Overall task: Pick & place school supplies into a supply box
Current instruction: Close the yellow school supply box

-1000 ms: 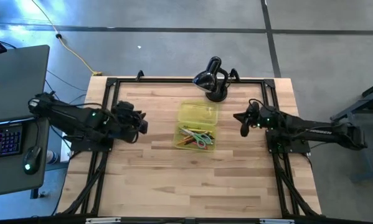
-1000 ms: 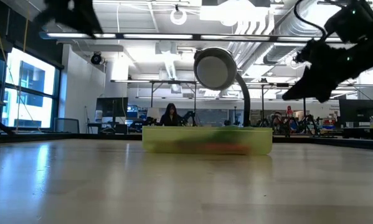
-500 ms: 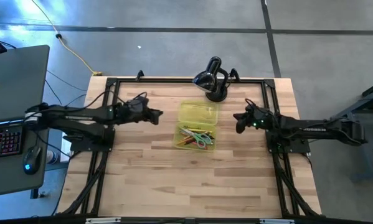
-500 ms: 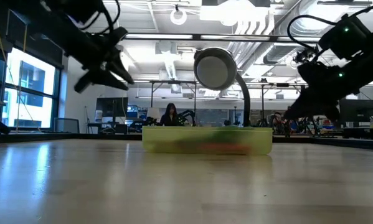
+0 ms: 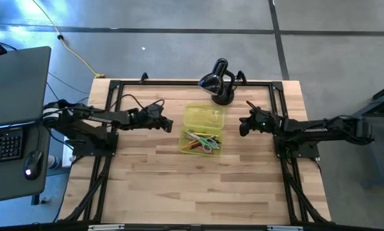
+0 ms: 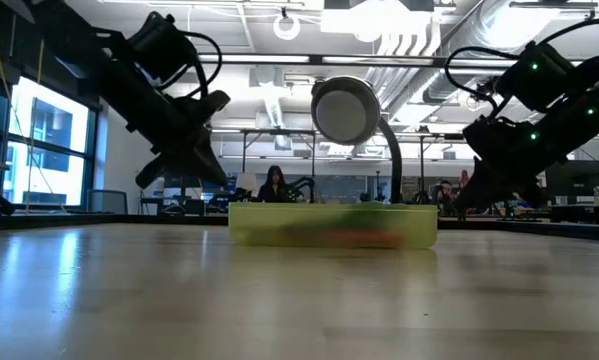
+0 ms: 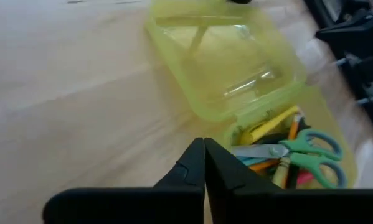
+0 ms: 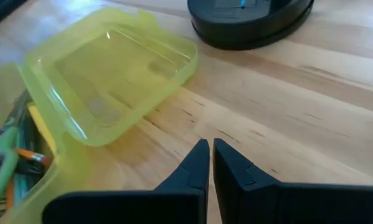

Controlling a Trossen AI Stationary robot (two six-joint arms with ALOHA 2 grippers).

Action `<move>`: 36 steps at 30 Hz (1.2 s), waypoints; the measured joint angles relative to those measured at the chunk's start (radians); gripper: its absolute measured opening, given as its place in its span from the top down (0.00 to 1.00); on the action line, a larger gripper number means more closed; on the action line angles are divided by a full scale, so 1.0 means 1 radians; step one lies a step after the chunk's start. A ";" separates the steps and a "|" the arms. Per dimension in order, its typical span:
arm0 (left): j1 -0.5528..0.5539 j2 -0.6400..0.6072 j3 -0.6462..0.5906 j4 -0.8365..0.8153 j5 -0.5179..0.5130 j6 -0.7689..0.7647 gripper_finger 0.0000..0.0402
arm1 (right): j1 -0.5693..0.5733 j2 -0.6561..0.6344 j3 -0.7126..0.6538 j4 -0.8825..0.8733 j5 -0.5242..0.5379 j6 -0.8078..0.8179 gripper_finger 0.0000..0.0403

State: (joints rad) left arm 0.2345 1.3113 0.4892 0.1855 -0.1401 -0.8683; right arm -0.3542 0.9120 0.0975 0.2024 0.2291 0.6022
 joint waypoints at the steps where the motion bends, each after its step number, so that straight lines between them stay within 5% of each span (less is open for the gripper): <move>1: -0.002 0.007 0.000 0.017 -0.004 -0.006 0.91 | 0.000 0.004 0.000 0.002 0.006 0.000 1.00; 10: 0.057 0.071 0.003 0.035 -0.204 -0.176 0.96 | -0.066 0.017 0.000 0.035 0.057 0.067 1.00; 20: 0.119 0.219 0.003 0.271 -0.078 -0.177 0.98 | -0.061 0.170 0.001 0.170 -0.027 0.066 1.00; 26: 0.119 0.219 0.003 0.241 -0.107 -0.147 0.92 | -0.055 0.240 0.001 0.186 0.013 0.047 1.00; 29: 0.119 0.219 0.003 0.213 -0.045 -0.108 0.90 | -0.055 0.252 0.001 0.185 -0.003 0.045 1.00; 36: 0.099 0.219 0.003 0.208 -0.049 -0.042 0.98 | -0.055 0.252 0.001 0.215 -0.029 0.025 1.00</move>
State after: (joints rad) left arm 0.3336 1.5303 0.4923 0.3931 -0.1890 -0.9108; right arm -0.4091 1.1641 0.0982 0.4169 0.1998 0.6276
